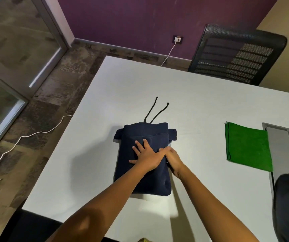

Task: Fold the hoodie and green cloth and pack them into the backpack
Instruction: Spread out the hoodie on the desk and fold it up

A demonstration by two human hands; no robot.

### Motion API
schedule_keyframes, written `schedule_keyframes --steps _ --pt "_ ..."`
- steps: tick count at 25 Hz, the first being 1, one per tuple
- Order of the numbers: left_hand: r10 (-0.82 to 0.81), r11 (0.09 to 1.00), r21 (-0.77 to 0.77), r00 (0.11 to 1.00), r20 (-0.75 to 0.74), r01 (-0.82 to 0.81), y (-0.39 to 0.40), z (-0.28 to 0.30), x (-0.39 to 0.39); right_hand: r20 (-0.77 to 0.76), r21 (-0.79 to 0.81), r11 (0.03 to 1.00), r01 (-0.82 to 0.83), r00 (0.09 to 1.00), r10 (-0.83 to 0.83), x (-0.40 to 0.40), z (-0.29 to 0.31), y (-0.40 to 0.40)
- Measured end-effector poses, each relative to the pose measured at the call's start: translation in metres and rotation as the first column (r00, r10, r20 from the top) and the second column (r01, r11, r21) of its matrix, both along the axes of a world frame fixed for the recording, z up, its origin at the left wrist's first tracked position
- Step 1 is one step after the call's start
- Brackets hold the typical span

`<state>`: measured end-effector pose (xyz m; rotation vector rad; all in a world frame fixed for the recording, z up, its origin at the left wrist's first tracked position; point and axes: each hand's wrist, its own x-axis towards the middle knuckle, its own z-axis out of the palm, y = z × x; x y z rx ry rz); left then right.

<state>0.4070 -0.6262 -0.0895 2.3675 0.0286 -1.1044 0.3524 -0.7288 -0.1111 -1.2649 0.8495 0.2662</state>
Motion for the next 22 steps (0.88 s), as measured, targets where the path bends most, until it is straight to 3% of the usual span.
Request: schedule_keyframes --steps 4,9,12,14,16,19,22 --pt "0.230 0.972 -0.033 0.973 -0.037 -0.231 0.000 0.025 0.011 0.217 -0.131 0.991 -0.020 0.975 0.048 -0.008 0.040 0.042" --pt "0.443 0.893 -0.154 0.884 0.148 -0.422 0.048 0.040 0.023 0.318 -0.139 0.984 -0.116 0.935 0.155 -0.016 0.055 0.097" --pt "0.501 0.864 -0.168 0.840 0.205 -0.474 0.082 0.047 0.035 0.389 -0.249 0.917 -0.313 0.835 0.390 -0.020 0.055 0.118" --pt "0.572 0.796 -0.311 0.814 0.104 -0.519 0.105 0.044 0.044 0.396 -0.340 0.856 -0.389 0.767 0.505 -0.021 0.051 0.125" --pt "0.602 0.706 -0.438 0.797 -0.045 -0.557 0.130 0.047 0.048 0.422 -0.334 0.905 -0.265 0.816 0.395 -0.020 0.049 0.124" --pt "0.494 0.576 -0.564 0.801 -0.336 -0.592 0.170 0.060 0.045 0.351 -0.116 0.991 0.065 0.936 -0.020 -0.021 0.042 0.094" --pt "0.346 0.453 -0.597 0.748 -0.566 -0.661 0.200 0.056 0.039 0.147 0.169 0.982 0.090 0.982 -0.116 -0.019 0.025 0.070"
